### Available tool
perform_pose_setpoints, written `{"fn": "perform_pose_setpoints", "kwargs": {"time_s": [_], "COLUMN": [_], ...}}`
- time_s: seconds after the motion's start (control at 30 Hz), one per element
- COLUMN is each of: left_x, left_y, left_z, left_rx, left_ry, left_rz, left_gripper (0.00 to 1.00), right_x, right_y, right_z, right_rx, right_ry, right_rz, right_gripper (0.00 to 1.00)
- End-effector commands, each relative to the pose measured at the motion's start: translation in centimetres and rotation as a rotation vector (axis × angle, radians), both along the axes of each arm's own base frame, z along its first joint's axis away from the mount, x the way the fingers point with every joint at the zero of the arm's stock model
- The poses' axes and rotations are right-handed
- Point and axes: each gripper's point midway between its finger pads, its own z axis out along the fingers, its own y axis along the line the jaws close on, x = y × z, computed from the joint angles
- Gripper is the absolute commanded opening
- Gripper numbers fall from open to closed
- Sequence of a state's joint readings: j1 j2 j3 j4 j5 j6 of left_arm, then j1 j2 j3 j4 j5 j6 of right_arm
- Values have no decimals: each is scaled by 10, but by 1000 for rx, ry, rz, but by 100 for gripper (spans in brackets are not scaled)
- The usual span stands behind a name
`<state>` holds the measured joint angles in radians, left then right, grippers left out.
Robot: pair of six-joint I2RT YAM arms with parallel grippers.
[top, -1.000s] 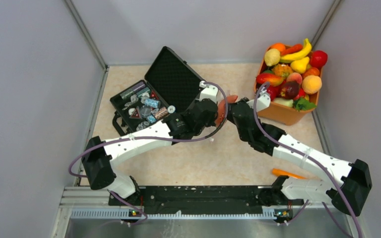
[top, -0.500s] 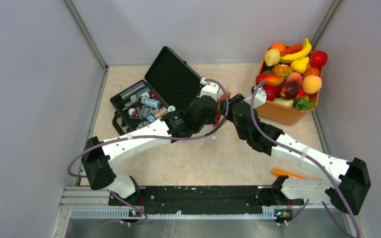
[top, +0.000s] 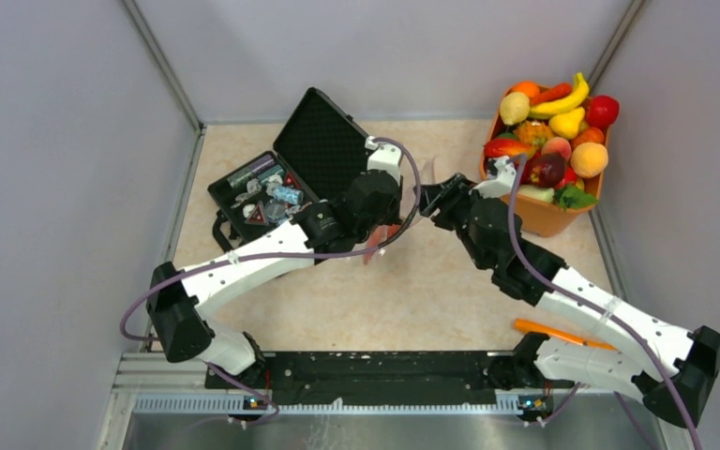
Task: Place the food in the zip-top bag and seal the zipper
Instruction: Adjust the zipper food storage bag at the center of the board.
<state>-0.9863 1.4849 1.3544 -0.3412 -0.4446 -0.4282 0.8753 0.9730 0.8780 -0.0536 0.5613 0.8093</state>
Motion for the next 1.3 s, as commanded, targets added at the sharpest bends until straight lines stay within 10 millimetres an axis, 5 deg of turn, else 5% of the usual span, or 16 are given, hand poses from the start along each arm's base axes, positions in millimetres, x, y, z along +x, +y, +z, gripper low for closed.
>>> {"fn": "perform_pose_setpoints", "kwargs": {"time_s": [0.0,0.17,0.4,0.57,0.77,0.83,0.9,1.13,1.27], "left_x": [1,2,1,-2,-1,-1,-2,-5,8], "left_y": [4,8,4,5,12,13,16,34,68], "left_z": [36,37,41,38,38,42,51,140,149], "left_rx": [-100,-90,-99,-97,-75,-73,-61,29,142], "left_ry": [-55,-61,-65,-59,-68,-77,-95,-237,-279], "left_rz": [4,9,-13,-21,-2,-7,-13,-69,54], "left_gripper": [0,0,0,0,0,0,0,0,0], "right_x": [-12,-20,-13,5,9,12,12,4,21], "right_y": [-16,-29,10,16,11,9,13,37,25], "right_z": [35,43,21,-12,-12,-10,1,96,87], "right_rx": [-13,-88,-133,-219,-212,-222,-232,-207,-344], "right_ry": [-77,-69,32,152,129,122,96,-120,-37], "right_rz": [8,9,158,131,99,94,124,288,198], "right_gripper": [53,53,54,42,34,17,2,0,0]}}
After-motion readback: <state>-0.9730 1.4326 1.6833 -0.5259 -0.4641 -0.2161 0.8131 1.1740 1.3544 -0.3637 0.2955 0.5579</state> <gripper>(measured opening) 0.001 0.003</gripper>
